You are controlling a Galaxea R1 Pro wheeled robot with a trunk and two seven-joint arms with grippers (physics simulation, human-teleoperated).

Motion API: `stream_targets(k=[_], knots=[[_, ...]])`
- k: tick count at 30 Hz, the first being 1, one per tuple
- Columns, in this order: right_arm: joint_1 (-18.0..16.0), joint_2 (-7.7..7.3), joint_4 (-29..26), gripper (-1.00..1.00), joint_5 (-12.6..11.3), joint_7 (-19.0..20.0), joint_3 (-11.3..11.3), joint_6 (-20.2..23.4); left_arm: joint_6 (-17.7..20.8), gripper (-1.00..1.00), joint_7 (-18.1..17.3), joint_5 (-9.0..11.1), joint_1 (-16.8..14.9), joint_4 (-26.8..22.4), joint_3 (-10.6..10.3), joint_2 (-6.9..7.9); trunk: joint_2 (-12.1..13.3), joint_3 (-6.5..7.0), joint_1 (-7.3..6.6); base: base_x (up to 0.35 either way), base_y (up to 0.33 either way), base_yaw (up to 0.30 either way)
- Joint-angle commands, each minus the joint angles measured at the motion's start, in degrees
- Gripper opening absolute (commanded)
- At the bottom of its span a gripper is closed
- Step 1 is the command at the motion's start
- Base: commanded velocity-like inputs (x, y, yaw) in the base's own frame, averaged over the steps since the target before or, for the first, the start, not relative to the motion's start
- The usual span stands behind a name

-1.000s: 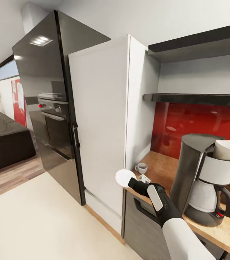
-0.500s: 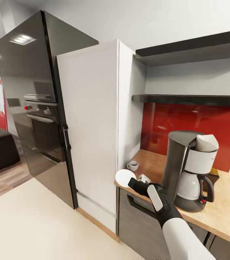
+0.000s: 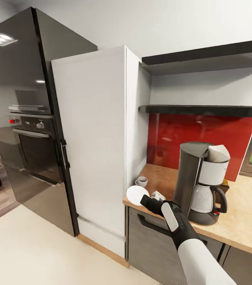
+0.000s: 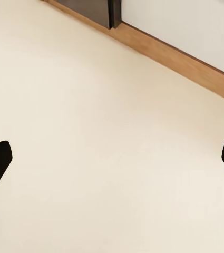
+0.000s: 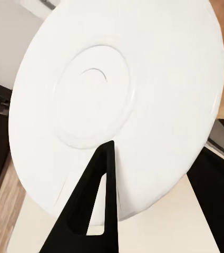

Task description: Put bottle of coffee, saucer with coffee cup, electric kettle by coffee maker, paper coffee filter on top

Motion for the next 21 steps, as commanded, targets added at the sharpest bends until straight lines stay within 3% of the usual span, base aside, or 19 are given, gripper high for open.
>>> stream_targets(k=[1,11,21], knots=[[-0.1,0.10,0.0,-1.00,0.1,0.3,-0.4,0.3,-0.1,1.00,-0.4,0.6,0.0,0.0,0.1,0.02,-0.1,-0.07,0.03,0.000,0.027,-0.233],[-0.1,0.10,0.0,-1.00,0.2,0.3,-0.4,0.3,-0.1,1.00,-0.4,0.6,0.0,0.0,0.2,0.02,-0.1,0.32,0.03,0.000,0.020,-0.233],[-0.1,0.10,0.0,-1.00,0.1,0.3,-0.4,0.3,-0.1,1.00,-0.4,0.6,0.0,0.0,0.2,0.00,-0.1,0.68,0.03,0.000,0.185,-0.214]])
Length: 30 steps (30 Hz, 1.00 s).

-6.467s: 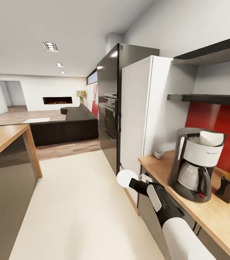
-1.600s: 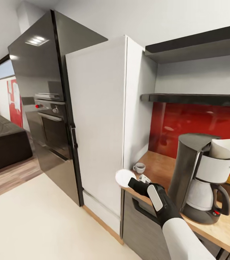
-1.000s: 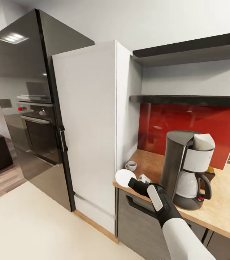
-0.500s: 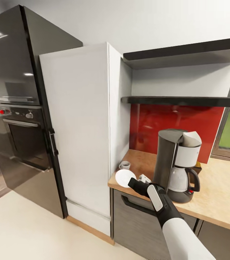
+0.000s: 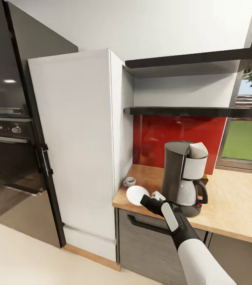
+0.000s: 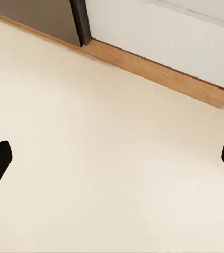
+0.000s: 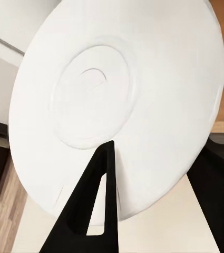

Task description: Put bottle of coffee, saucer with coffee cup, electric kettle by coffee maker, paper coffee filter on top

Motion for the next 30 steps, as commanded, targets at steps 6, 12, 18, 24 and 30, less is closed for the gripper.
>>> stream_targets(k=[6,12,18,24,30], knots=[[0.0,0.08,-0.1,-1.00,0.0,0.3,-0.4,0.3,-0.1,1.00,-0.4,0.6,0.0,0.1,0.1,0.00,-0.1,-0.10,0.02,0.000,0.000,-0.001],[0.0,0.08,-0.1,-1.00,0.0,0.3,-0.4,0.3,-0.1,1.00,-0.4,0.6,0.0,0.1,0.1,0.00,-0.1,-0.10,0.02,0.000,0.000,0.000],[0.0,0.08,-0.1,-1.00,0.0,0.3,-0.4,0.3,-0.1,1.00,-0.4,0.6,0.0,0.1,0.1,0.00,-0.1,-0.10,0.02,0.000,0.000,0.000],[0.0,0.08,-0.1,-1.00,0.0,0.3,-0.4,0.3,-0.1,1.00,-0.4,0.6,0.0,0.1,0.2,0.00,-0.1,-0.10,0.02,0.000,0.003,-0.080],[0.0,0.08,0.0,-1.00,0.0,0.3,-0.4,0.3,-0.1,1.00,-0.4,0.6,0.0,0.1,0.1,0.00,-0.1,-0.10,0.02,0.000,0.187,-0.217]])
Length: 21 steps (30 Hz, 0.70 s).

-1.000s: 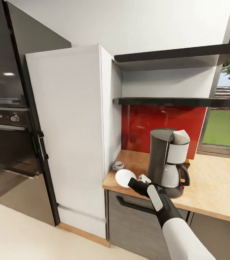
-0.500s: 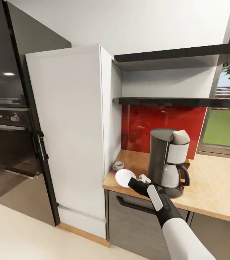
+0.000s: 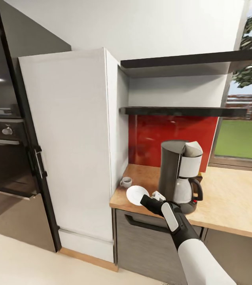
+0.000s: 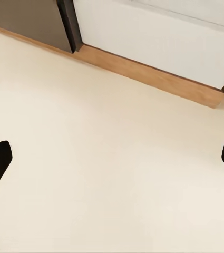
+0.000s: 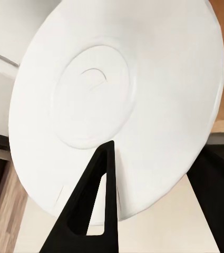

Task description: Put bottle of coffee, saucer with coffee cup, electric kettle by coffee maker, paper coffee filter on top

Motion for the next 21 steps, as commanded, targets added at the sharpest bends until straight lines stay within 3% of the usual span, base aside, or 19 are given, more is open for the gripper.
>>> stream_targets(k=[1,12,21], knots=[[-0.1,0.10,0.0,-1.00,0.1,0.3,-0.4,0.4,-0.1,1.00,-0.4,0.6,0.0,0.1,0.1,0.00,-0.1,-0.10,0.03,0.000,0.280,-0.082],[-0.1,0.10,0.0,-1.00,0.1,0.3,-0.4,0.4,-0.1,1.00,-0.4,0.6,0.0,0.1,-0.1,0.00,-0.1,-0.10,0.03,0.017,0.272,-0.051],[-0.1,0.10,0.0,-1.00,0.1,0.3,-0.4,0.4,-0.1,1.00,-0.4,0.6,0.0,0.0,0.2,0.23,-0.1,-0.10,0.03,0.009,0.024,-0.253]])
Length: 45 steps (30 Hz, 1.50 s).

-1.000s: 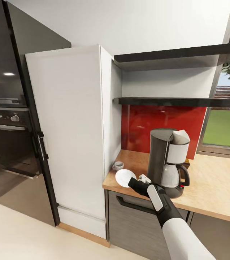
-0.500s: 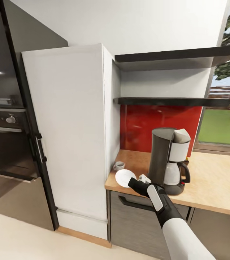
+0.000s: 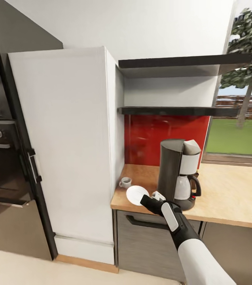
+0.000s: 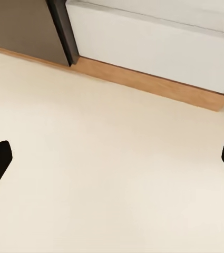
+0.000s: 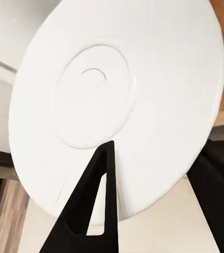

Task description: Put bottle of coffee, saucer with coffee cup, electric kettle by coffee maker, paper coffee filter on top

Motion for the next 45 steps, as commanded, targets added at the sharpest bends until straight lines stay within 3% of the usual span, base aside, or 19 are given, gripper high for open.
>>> stream_targets(k=[1,5,9,13,16,17,19,21,23,34,45], knots=[[-0.1,0.09,0.0,-1.00,0.1,0.3,-0.3,0.3,-0.1,1.00,-0.5,0.7,0.0,0.0,0.2,0.18,-0.1,-0.10,0.02,0.000,0.000,-0.266],[-0.1,0.09,0.0,-1.00,0.1,0.3,-0.3,0.3,0.0,1.00,-0.1,0.4,0.0,0.2,0.2,0.54,-0.1,-0.10,0.02,0.000,0.000,-0.266],[-0.1,0.09,0.0,-1.00,0.2,0.3,-0.3,0.3,0.1,1.00,0.2,0.4,0.2,0.6,0.3,2.39,-0.1,-0.10,0.02,0.000,0.000,-0.266],[-0.1,0.09,0.0,-1.00,0.2,0.3,-0.3,0.3,0.9,1.00,0.8,0.4,0.5,2.6,0.3,3.14,-0.1,-0.10,0.02,0.026,0.000,-0.258],[-0.1,0.09,0.0,-1.00,0.2,0.3,-0.3,0.3,1.0,1.00,1.3,0.4,0.9,9.3,0.3,3.64,-0.1,-0.10,0.02,0.126,0.000,-0.231],[-0.1,0.09,0.1,-1.00,0.3,0.3,-0.3,0.3,1.1,1.00,3.1,0.4,1.1,17.2,0.2,4.77,-0.1,-0.10,0.02,0.153,0.000,-0.073],[-0.1,0.09,0.7,-1.00,0.3,0.3,-0.3,0.3,1.1,1.00,6.0,0.4,1.3,18.5,0.1,4.87,-0.1,-0.10,0.02,0.154,0.000,-0.038],[-0.1,0.09,2.4,-1.00,0.2,0.3,-0.3,0.3,1.1,1.00,11.2,0.5,1.6,19.1,-0.1,4.80,-0.1,-0.10,0.02,0.154,0.000,-0.012],[-0.1,0.09,3.3,-1.00,0.2,0.2,-0.3,0.3,1.1,1.00,13.3,0.5,1.7,19.3,-0.2,4.73,-0.1,-0.10,0.02,0.163,0.000,-0.003],[-0.1,0.09,7.1,-1.00,0.2,-2.0,-0.3,0.2,1.1,1.00,14.0,0.5,2.0,19.5,-0.2,4.63,-0.1,-0.10,0.02,0.156,0.049,0.000],[-0.1,0.09,7.4,-1.00,-0.1,-1.7,-0.5,0.3,1.4,1.00,13.8,0.5,5.0,19.5,-0.3,4.34,-0.1,-0.11,0.02,-0.001,0.016,0.000]])
